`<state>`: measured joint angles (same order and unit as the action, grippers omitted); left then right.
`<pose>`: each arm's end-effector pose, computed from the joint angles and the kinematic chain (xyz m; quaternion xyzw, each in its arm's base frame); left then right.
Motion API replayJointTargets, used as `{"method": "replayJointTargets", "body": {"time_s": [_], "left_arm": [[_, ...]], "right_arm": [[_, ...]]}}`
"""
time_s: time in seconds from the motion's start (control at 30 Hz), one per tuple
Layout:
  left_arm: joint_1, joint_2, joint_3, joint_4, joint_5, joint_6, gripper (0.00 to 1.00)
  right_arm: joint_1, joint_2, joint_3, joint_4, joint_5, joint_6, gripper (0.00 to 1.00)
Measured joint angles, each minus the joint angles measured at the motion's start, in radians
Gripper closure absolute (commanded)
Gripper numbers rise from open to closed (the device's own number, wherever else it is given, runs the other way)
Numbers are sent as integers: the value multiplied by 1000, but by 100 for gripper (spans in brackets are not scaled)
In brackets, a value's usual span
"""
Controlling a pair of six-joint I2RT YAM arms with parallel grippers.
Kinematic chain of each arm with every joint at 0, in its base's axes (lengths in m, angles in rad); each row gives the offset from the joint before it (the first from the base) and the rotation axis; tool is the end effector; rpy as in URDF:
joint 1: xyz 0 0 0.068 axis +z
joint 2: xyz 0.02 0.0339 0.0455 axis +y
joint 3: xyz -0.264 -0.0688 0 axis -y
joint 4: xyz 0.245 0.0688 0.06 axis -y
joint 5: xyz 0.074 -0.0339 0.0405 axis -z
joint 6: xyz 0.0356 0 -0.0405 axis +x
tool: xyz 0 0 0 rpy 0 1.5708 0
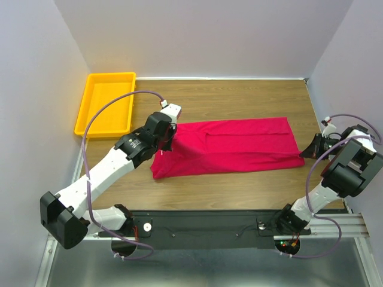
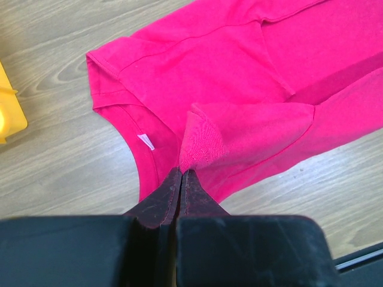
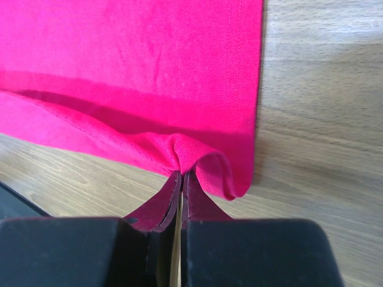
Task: Fold and stack the t-shirts
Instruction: Fold the tshirt
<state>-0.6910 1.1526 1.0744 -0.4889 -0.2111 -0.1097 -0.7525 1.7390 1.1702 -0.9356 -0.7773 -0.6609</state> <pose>0.2001 -0.1558 0.3370 0.2013 0.8498 -0.1014 0.4765 0.2430 -0.1933 0.1932 0.0298 0.9245 0.2681 0.2693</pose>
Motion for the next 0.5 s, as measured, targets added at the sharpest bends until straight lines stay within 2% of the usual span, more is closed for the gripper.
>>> {"method": "replayJointTargets", "body": {"time_s": [0.5], "left_arm": [[6, 41, -1, 20, -1, 14, 100]], "right_arm": [[4, 55, 37, 0, -17, 15, 99]]}}
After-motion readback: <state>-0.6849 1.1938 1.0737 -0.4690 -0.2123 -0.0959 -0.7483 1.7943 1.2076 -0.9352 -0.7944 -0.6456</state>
